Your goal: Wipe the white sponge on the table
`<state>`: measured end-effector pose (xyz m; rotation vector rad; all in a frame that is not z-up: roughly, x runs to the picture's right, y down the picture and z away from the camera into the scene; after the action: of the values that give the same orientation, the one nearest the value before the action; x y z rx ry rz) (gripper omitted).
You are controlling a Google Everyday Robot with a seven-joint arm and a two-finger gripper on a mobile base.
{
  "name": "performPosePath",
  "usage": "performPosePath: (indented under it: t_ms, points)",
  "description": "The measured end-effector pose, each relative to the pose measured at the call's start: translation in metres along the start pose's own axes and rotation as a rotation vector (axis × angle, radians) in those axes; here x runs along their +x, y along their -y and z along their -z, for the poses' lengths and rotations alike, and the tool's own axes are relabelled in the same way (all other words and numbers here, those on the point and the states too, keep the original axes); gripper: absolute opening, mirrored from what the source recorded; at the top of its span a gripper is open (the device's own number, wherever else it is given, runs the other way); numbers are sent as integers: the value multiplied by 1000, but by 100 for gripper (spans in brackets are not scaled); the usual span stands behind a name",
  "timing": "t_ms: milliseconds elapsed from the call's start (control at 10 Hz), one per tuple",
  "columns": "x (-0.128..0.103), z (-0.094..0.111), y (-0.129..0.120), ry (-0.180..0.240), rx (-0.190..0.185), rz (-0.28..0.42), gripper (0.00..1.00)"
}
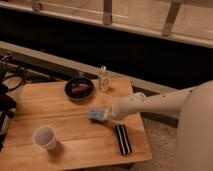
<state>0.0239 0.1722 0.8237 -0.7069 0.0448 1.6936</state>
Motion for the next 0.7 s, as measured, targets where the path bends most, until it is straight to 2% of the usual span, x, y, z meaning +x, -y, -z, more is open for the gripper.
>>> performPosePath:
  t_ms: [200,400,700]
  points:
    - [1,2,4,1,2,16,0]
    - [2,-4,-8,-2,3,36,0]
    - [18,-11,-30,-4,5,74,0]
